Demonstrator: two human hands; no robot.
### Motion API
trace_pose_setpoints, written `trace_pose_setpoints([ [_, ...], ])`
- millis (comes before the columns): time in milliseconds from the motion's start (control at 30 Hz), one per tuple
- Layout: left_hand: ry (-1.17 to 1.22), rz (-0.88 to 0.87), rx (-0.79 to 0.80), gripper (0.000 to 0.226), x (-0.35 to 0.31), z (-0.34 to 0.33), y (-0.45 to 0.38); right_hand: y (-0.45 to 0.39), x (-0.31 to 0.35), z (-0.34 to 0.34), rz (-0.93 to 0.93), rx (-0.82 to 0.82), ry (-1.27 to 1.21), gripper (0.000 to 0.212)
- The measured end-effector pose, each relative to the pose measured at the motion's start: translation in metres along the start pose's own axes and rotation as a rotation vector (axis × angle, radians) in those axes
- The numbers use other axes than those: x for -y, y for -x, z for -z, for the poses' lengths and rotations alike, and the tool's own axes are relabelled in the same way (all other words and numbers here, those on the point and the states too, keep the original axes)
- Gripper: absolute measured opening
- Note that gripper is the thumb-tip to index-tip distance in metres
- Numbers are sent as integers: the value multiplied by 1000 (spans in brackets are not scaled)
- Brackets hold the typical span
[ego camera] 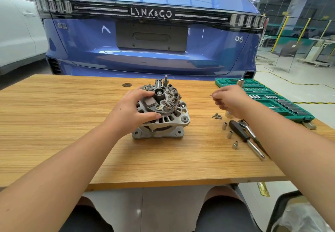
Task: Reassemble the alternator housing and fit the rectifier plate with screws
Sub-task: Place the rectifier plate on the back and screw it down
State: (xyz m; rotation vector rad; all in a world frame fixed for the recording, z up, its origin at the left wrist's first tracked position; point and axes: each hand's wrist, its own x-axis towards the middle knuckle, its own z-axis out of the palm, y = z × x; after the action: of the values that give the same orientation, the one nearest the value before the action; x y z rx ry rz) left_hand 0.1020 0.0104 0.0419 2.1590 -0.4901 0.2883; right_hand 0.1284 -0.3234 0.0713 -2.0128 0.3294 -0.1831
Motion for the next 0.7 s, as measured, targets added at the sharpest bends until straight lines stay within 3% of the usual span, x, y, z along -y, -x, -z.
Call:
trace_pose_setpoints([
  [100,-3,-3,-4,63,1,-1,-1,11,20,-6,18,69,-233,12],
  [433,11,17,-8,64,-1,-1,0,74,75,-59,278,348,-243,9],
  [533,12,18,-16,65,-2,-1,1,87,85,-67,373,382,-75,12],
  [700,-5,19,-20,66,-4,0,1,99,86,-82,648,267,519,14],
])
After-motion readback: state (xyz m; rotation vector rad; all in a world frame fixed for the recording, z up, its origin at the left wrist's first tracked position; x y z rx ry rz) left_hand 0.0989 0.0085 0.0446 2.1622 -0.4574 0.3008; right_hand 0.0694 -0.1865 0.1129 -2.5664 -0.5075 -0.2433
